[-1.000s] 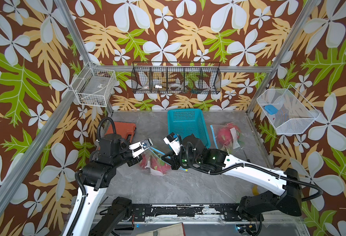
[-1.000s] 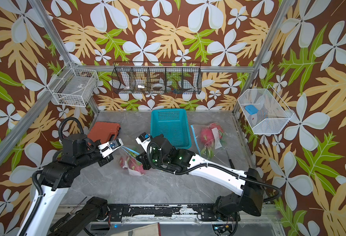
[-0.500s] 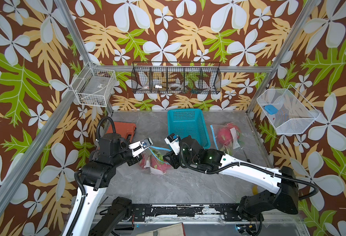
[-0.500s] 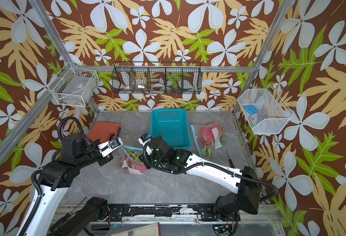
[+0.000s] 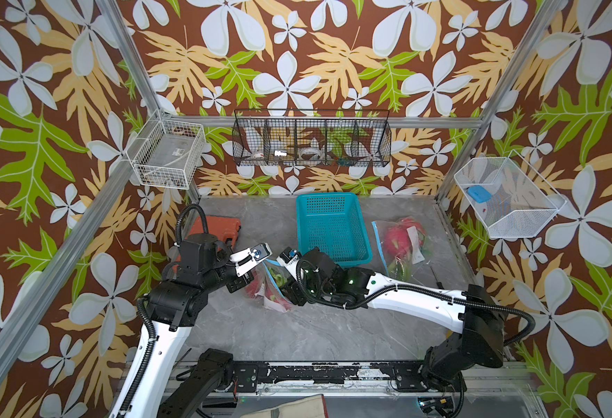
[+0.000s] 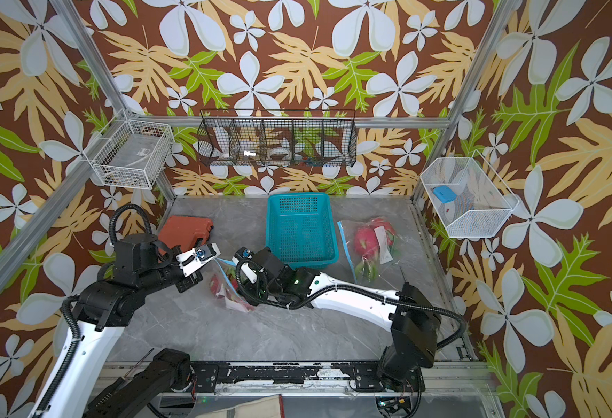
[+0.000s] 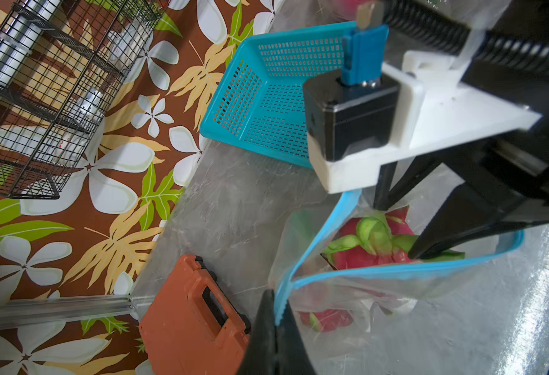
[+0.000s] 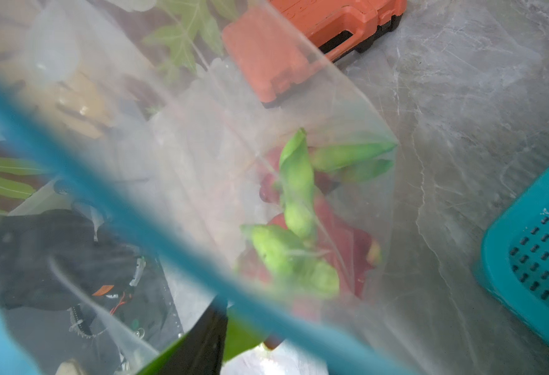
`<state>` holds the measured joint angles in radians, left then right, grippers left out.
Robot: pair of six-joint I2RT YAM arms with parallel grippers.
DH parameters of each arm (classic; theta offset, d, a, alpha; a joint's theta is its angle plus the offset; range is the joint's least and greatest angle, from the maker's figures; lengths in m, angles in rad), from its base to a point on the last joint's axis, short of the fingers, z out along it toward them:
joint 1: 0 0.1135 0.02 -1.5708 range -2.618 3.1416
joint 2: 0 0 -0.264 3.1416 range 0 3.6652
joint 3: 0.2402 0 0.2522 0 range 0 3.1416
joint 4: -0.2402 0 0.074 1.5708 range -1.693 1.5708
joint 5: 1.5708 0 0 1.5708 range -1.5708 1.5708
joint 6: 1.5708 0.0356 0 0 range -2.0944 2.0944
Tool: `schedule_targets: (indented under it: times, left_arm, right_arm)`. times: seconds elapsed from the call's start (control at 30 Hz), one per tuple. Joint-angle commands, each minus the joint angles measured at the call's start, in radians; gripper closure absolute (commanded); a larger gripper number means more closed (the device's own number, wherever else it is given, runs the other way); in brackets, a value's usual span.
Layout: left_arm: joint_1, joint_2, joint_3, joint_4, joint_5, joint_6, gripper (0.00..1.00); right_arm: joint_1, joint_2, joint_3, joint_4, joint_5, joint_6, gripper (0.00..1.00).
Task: Open the zip-top bag and take out the dragon fruit
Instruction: Open the zipper of the food storage bag at the center of the board.
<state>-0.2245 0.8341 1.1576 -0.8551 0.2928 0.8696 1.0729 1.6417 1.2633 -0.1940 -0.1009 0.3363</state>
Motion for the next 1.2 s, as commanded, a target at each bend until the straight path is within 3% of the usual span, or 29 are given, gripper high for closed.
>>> schedule_targets:
  times: [0.0,0.23,0.37,0.4,0.57,0.6,0.7,0.83,1.0,1.17]
  left_arm:
    - [-0.001,-0.003,-0.007,0.025,0.008,-0.008,1.0]
    - [-0.001,-0.004,-0.012,0.027,0.003,-0.02,1.0]
    - [0.0,-0.017,-0.039,0.043,-0.038,-0.023,1.0]
    - [-0.001,-0.022,-0.051,0.059,-0.058,-0.03,0.96]
    - [0.007,-0.007,-0.087,0.093,-0.159,-0.04,0.65]
    - [0.019,-0.001,-0.084,0.08,-0.152,-0.044,0.55]
    - [0.059,0.02,-0.076,-0.015,-0.103,0.005,0.4]
    - [0.099,0.067,-0.147,-0.067,-0.141,0.09,0.38]
    - [0.135,0.151,-0.27,0.085,-0.179,0.119,0.41]
    - [0.177,0.283,-0.268,0.132,-0.15,0.129,0.45]
  right_arm:
    - [-0.002,0.021,0.001,0.068,0.065,0.017,0.52]
    - [-0.003,0.084,0.002,0.221,0.124,0.055,0.75]
    - [-0.004,0.093,-0.001,0.257,0.118,0.056,0.94]
    - [-0.004,0.09,-0.007,0.263,0.114,0.055,1.0]
    - [-0.018,0.047,-0.064,0.289,0.091,0.049,1.0]
    - [-0.024,0.039,-0.076,0.293,0.082,0.05,1.0]
    - [-0.043,0.01,-0.122,0.331,0.054,0.065,1.0]
    - [-0.049,-0.009,-0.17,0.382,0.029,0.056,1.0]
    - [-0.058,-0.015,-0.212,0.424,-0.011,0.059,1.0]
    - [-0.071,-0.052,-0.28,0.461,-0.008,0.074,1.0]
